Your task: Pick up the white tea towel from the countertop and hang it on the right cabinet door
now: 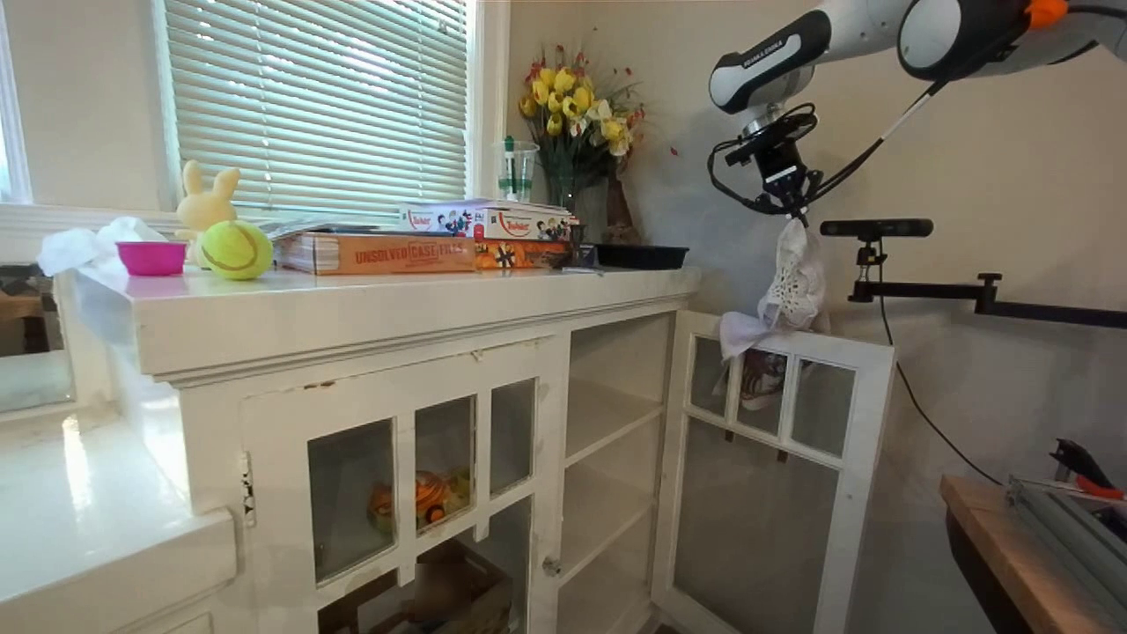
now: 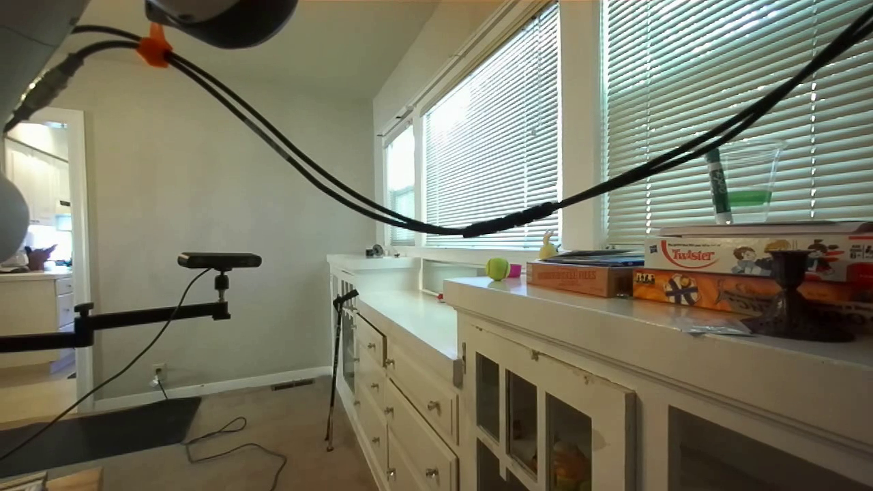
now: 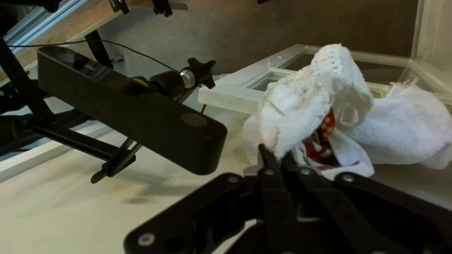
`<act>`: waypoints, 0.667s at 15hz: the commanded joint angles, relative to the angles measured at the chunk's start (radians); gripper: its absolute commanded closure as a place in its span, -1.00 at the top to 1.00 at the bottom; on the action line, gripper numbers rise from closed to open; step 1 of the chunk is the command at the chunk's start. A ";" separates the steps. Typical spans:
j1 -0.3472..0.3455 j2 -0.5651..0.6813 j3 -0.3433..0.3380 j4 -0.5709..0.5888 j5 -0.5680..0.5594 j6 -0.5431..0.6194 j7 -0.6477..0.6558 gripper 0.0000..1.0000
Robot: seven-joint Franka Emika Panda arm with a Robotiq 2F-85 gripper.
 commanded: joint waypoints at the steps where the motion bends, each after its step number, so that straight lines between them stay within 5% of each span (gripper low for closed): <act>1: -0.013 0.004 0.001 -0.002 0.027 -0.050 0.034 -0.39; 4: -0.019 -0.001 0.006 0.007 0.034 -0.063 0.038 -0.12; 10: 0.024 -0.106 0.050 0.014 0.028 0.030 -0.097 0.73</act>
